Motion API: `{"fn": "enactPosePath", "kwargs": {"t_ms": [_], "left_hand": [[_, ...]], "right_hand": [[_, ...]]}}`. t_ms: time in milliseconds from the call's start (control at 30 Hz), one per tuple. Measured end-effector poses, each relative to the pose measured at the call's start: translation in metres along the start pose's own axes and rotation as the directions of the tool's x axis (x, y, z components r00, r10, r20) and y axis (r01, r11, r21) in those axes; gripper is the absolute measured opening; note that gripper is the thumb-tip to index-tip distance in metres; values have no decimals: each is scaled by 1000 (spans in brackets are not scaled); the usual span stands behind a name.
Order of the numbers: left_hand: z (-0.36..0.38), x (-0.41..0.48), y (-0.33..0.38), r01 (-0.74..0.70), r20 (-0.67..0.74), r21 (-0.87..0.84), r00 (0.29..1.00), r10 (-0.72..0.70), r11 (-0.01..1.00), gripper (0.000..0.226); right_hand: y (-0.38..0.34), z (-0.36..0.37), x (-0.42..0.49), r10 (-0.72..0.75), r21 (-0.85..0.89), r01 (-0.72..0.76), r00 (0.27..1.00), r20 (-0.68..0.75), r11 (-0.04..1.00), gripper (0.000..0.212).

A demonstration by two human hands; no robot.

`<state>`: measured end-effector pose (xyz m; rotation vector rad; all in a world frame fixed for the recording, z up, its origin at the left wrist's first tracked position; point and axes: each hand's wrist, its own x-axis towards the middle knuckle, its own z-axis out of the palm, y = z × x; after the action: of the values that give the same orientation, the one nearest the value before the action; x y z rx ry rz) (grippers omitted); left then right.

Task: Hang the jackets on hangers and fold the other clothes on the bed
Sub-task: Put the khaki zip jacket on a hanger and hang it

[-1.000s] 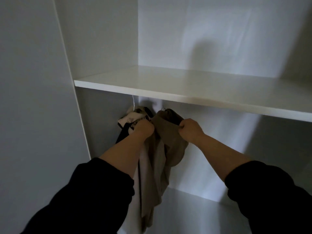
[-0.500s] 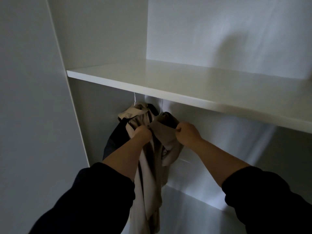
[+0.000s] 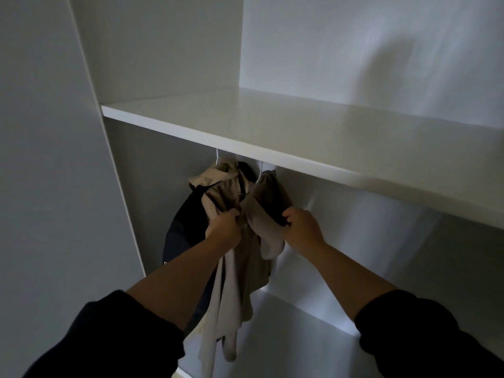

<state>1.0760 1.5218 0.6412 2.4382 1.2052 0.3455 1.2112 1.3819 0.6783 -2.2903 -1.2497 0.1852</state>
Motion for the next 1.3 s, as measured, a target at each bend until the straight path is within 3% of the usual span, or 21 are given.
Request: {"fn": "enactPosePath", "kwargs": {"t_ms": [133, 233, 400, 600, 700, 867, 1000, 1100, 1300], "left_hand": [[-2, -14, 1, -157, -37, 22, 987, 158, 987, 35], [-12, -39, 12, -269, -101, 42, 957, 271, 962, 45], [-33, -95, 32, -507, -127, 237, 830, 543, 829, 64], [-33, -201, 38, -718, -22, 264, 663, 748, 644, 67], [-20, -262, 45, -821, 21, 188, 553, 833, 540, 67], [-18, -371, 84, -951, 104, 8, 310, 945, 310, 66], [-23, -463, 114, -991, 67, -88, 99, 993, 105, 66], [-30, -536, 127, -997, 79, -68, -42, 996, -37, 65], [-45, -694, 123, -972, 51, -59, -230, 972, -227, 66]], "right_hand": [[-6, -4, -18, 7, 9, -7, 997, -74, 1000, 40], [-12, -13, -49, 18, -16, -22, 974, -225, 1000, 44], [-23, -26, -118, 64, -76, -104, 909, -412, 992, 59], [-49, -30, -247, 252, -178, -393, 815, -522, 902, 62], [-63, -30, -330, 366, -150, -532, 735, -571, 833, 62], [-83, -47, -474, 448, -180, -709, 599, -664, 682, 64], [-101, -61, -584, 486, -177, -827, 471, -736, 533, 64], [-115, -65, -661, 519, -130, -901, 351, -779, 414, 62], [-166, -56, -833, 556, -70, -992, 117, -823, 105, 59]]}}
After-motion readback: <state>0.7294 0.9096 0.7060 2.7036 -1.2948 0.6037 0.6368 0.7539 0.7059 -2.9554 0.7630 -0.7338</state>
